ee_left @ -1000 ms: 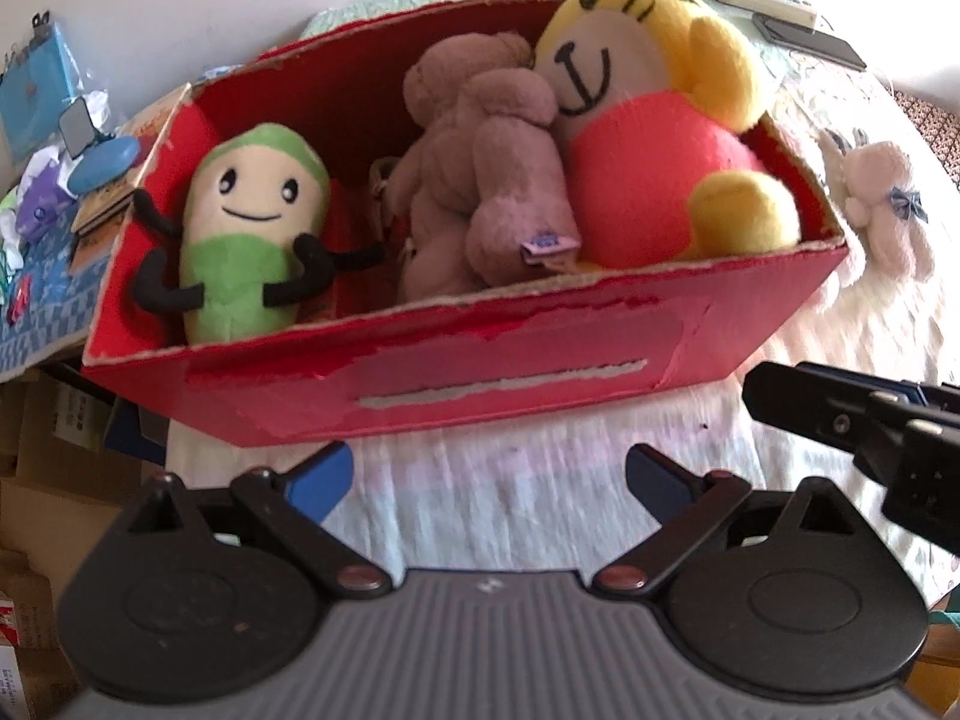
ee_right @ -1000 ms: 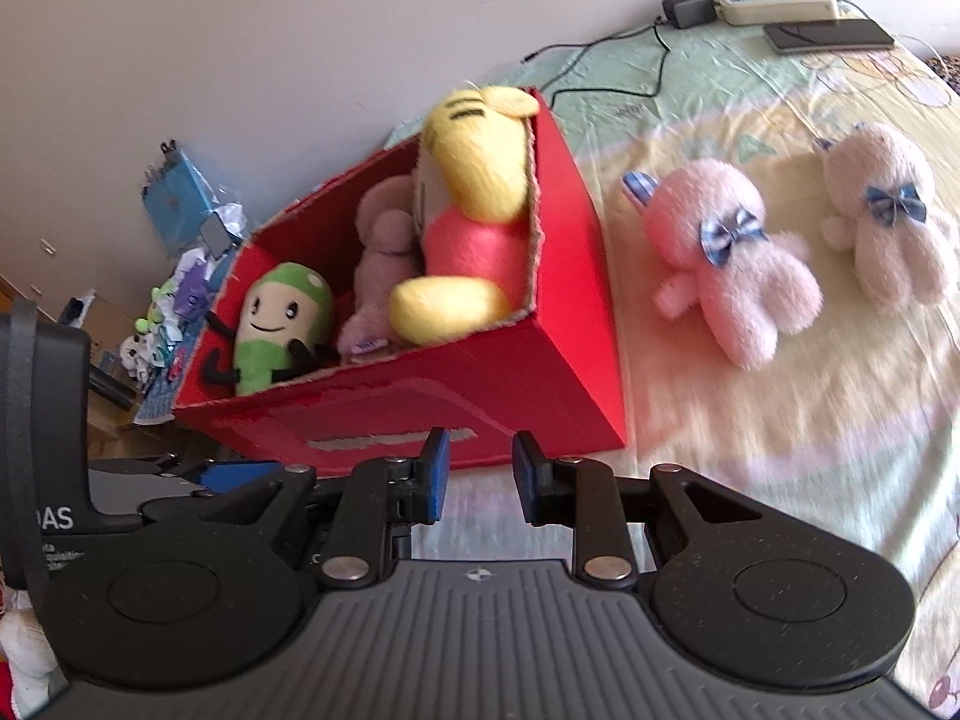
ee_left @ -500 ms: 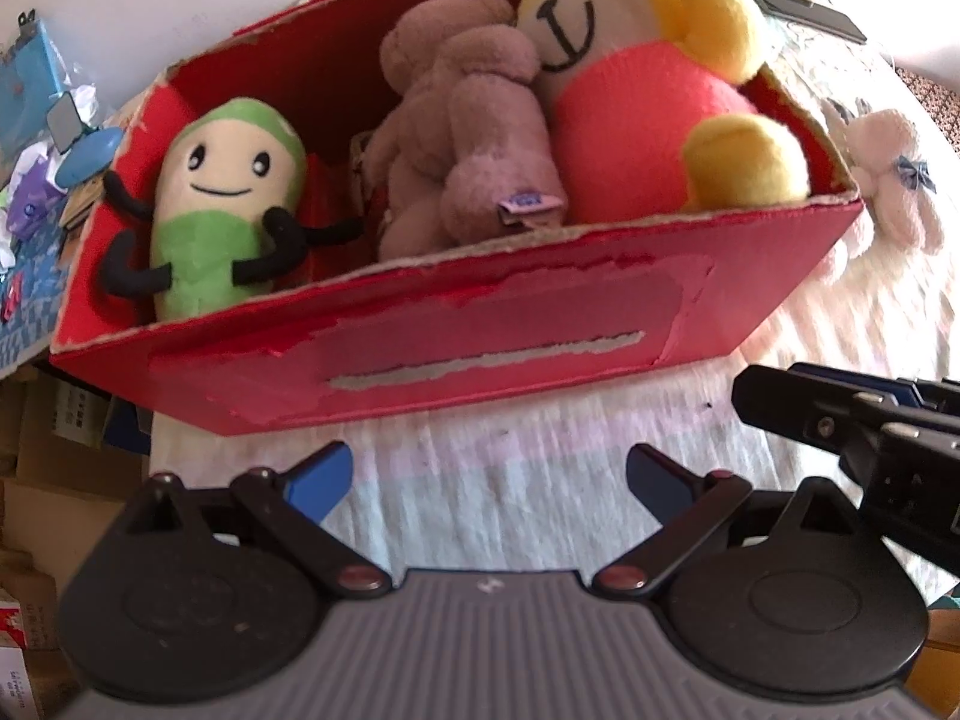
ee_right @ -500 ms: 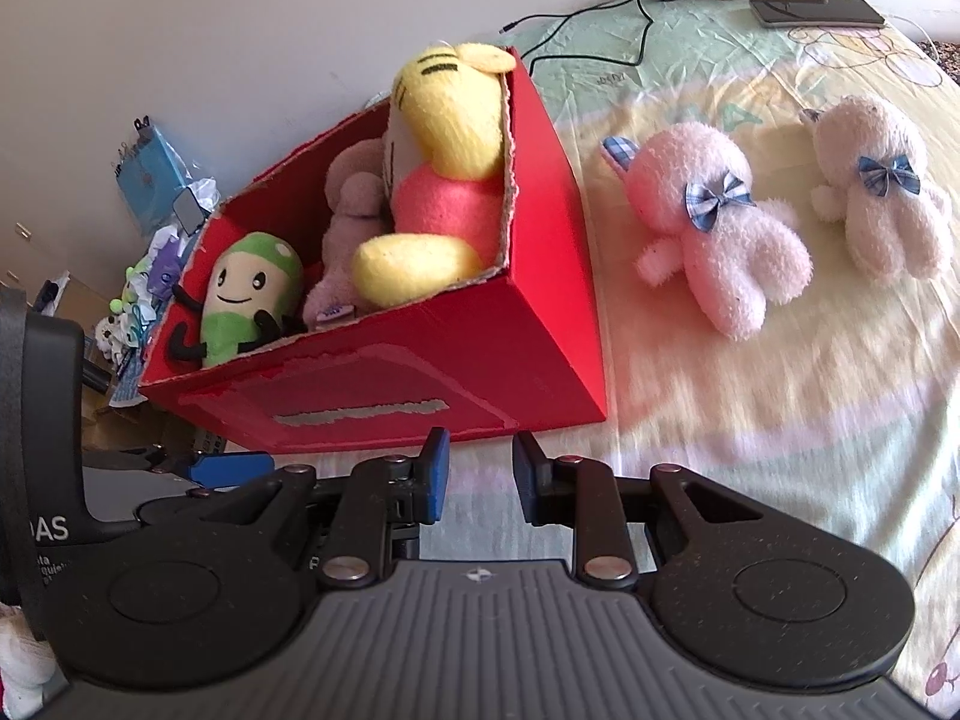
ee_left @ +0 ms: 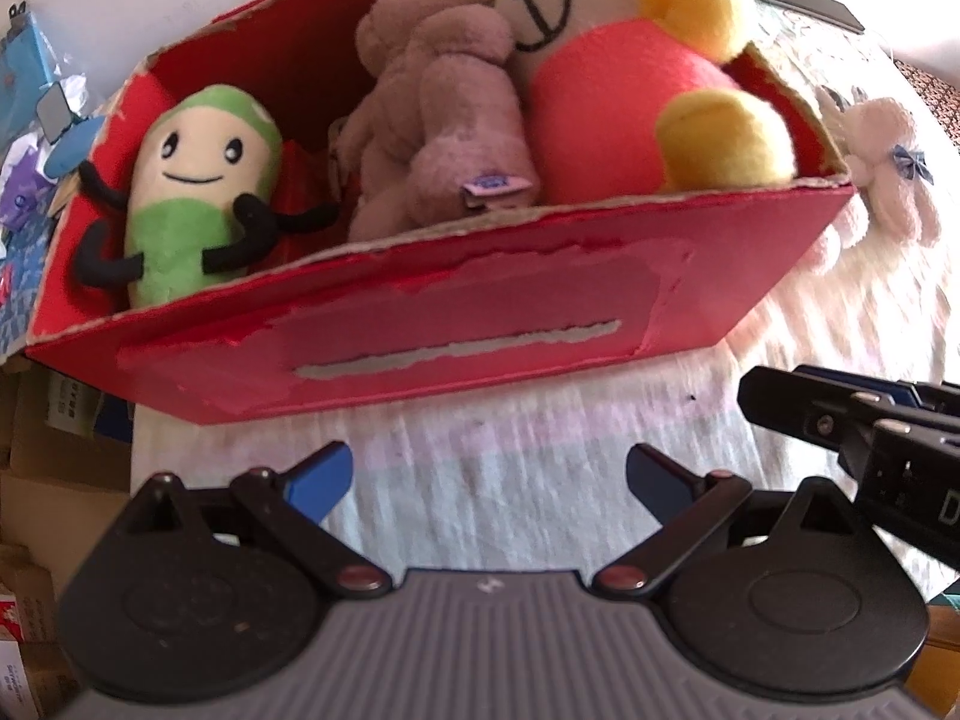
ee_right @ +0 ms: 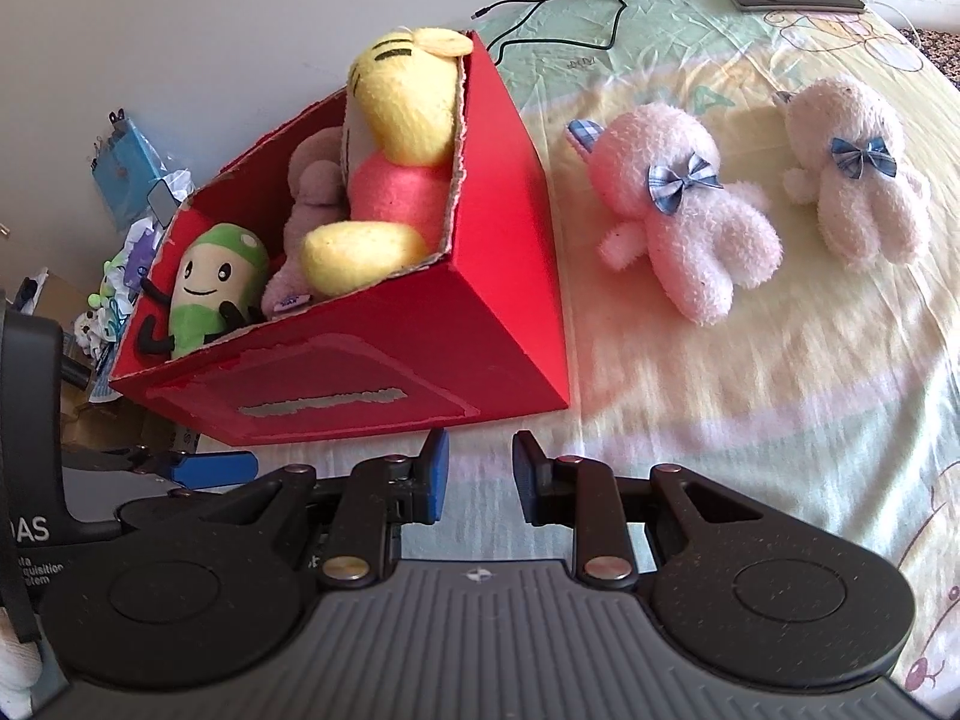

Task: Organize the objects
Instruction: 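Move the right gripper out of the box toward the bunny plushes with blue bows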

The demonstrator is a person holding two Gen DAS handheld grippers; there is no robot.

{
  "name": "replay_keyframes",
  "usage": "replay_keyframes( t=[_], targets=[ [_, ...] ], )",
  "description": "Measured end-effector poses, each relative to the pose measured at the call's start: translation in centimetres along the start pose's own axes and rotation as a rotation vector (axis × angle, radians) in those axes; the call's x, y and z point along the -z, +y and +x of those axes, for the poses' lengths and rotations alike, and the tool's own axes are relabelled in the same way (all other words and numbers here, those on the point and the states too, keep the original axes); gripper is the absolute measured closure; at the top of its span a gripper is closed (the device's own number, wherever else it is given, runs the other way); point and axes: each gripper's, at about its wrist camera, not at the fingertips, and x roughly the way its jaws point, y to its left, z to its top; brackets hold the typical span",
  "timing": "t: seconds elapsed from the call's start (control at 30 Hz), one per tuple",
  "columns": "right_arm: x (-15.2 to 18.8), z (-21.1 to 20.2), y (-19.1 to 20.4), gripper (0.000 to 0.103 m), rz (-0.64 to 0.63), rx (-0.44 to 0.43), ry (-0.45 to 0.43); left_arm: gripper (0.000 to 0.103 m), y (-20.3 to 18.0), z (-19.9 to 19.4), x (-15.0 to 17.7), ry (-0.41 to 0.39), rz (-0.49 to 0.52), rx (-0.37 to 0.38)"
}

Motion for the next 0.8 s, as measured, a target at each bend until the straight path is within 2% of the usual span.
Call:
replay_keyframes(
  t=[0.33, 0.8],
  targets=[
    [-0.7, -1.1, -2.5, 0.077, -0.003, 0.004, 0.015, 0.005, -3.1, -0.4, 0.4, 0.004, 0.018, 0.019],
    [-1.9, -3.5, -8.9, 0.077, 0.032, 0.018, 0.02, 0.005, -8.8, -0.3, 0.0, 0.001, 0.063, 0.054]
  ],
)
